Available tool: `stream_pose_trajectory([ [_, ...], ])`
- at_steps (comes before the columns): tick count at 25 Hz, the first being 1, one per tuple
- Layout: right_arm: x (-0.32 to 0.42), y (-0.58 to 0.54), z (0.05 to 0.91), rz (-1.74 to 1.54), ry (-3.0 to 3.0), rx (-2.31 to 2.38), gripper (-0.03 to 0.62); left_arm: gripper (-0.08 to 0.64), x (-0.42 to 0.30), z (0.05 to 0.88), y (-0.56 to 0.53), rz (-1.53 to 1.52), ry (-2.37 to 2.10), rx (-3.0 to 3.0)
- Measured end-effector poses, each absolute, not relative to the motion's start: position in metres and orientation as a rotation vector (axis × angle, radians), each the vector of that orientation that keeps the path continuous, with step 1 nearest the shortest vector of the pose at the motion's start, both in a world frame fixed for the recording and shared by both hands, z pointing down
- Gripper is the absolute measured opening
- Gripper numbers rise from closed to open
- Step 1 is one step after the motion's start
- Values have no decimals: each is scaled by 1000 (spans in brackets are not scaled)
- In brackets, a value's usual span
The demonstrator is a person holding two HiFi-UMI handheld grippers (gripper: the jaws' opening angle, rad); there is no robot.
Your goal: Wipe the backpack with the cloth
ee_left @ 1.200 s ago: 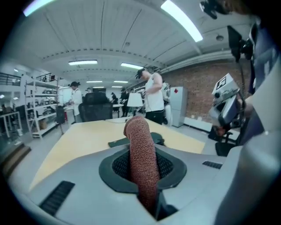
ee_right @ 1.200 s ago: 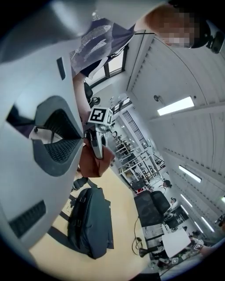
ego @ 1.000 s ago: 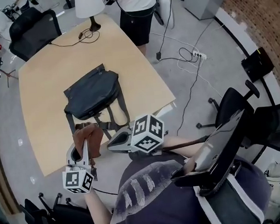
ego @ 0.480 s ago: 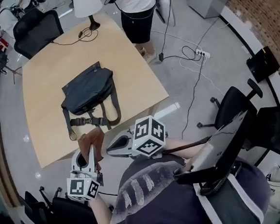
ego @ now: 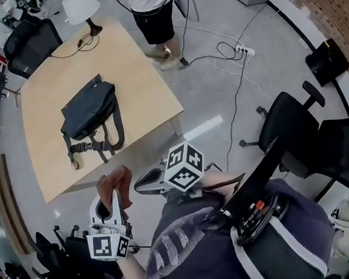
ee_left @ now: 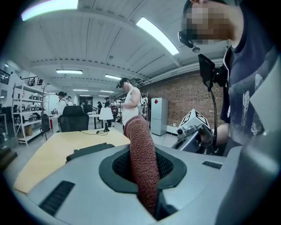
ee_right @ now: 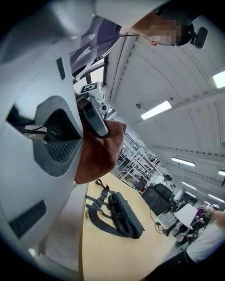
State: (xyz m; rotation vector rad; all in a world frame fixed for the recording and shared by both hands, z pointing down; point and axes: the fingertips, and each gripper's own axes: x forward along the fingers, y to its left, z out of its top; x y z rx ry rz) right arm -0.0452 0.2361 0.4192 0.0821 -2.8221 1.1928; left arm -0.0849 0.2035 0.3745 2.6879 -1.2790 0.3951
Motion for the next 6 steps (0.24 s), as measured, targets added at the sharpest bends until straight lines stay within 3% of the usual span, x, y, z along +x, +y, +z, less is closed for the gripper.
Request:
stream_pose_trajectory([
  [6, -66, 271, 398, 1138, -2886, -4, 2, 57, -95, 373, 246, 454, -1284, 2699],
])
